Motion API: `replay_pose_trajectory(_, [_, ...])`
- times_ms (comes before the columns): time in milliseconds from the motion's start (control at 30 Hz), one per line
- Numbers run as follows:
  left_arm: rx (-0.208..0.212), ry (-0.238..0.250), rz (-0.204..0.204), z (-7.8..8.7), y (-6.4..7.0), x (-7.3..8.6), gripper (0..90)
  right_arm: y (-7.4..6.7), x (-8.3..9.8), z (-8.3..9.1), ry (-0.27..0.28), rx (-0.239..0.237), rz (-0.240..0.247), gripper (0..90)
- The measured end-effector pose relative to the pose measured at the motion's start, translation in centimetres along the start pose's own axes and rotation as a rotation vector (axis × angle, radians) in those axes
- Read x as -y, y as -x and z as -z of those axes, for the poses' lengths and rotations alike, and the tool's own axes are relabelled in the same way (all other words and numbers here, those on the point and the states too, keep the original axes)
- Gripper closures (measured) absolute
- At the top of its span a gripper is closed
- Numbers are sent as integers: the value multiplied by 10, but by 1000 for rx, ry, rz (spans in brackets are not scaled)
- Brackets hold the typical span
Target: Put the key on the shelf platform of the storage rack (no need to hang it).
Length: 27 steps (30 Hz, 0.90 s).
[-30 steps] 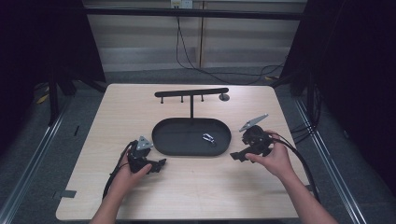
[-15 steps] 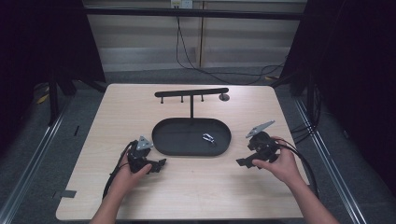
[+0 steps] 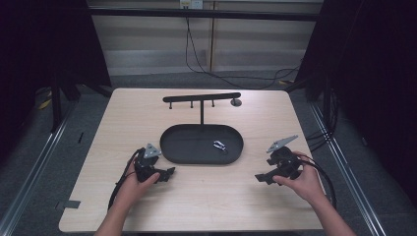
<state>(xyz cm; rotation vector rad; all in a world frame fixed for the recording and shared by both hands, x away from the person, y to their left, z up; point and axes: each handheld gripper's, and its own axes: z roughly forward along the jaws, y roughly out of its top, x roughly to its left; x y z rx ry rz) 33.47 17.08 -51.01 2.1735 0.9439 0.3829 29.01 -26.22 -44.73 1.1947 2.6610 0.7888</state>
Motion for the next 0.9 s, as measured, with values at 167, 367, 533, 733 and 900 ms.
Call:
replay_pose_trajectory(167, [0,0,0,0,0,0,130,1,9,-3,-7,6,2,197])
replay_pose_trajectory(367, [0,0,0,0,0,0,130,3,19,-8,-14,12,2,197])
replay_pose_trajectory(533, [-4,-1,-2,0,0,0,130,1,29,-12,-55,21,11,208])
replay_pose_trajectory(733, [0,2,1,0,0,0,129,-2,31,-15,-77,41,38,208])
replay_pose_trajectory(900, [0,1,1,0,0,0,130,-3,32,-14,-74,43,36,220])
